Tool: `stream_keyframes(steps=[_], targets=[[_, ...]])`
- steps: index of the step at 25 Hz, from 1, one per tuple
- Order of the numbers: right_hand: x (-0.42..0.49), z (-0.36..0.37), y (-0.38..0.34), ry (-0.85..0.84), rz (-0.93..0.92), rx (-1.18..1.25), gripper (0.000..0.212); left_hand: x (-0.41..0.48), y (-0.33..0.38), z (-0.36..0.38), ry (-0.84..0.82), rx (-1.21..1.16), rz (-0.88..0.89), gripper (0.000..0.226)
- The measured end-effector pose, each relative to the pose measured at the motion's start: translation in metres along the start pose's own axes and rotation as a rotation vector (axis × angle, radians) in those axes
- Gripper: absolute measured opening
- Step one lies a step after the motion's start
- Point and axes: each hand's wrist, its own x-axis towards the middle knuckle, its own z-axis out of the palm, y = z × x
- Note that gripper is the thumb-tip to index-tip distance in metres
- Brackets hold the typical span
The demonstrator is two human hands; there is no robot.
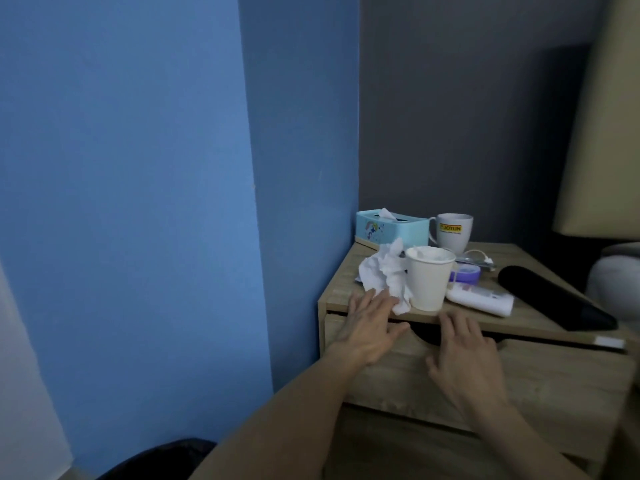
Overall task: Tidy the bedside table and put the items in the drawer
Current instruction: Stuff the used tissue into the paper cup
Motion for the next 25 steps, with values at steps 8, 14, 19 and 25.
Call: stream_keyframes(steps=[8, 14, 19, 25], targets=[[0.007, -0.026, 0.018, -0.196, -0.055, -0.062, 0.074, -0.037, 0.007, 0.010, 0.065, 0.255, -0.007, 0.059], [0.006, -0.027, 0.017, -0.252, -0.066, -0.030, 0.079, -0.015, 0.023, -0.007, -0.019, 0.164, -0.064, 0.068], [0.009, -0.032, 0.026, -0.260, -0.058, 0.047, 0.074, -0.029, 0.028, 0.003, 0.047, 0.190, 0.018, 0.067], [0.010, -0.024, 0.029, -0.336, -0.060, 0.071, 0.084, -0.025, 0.032, -0.005, -0.058, 0.135, -0.049, 0.073]])
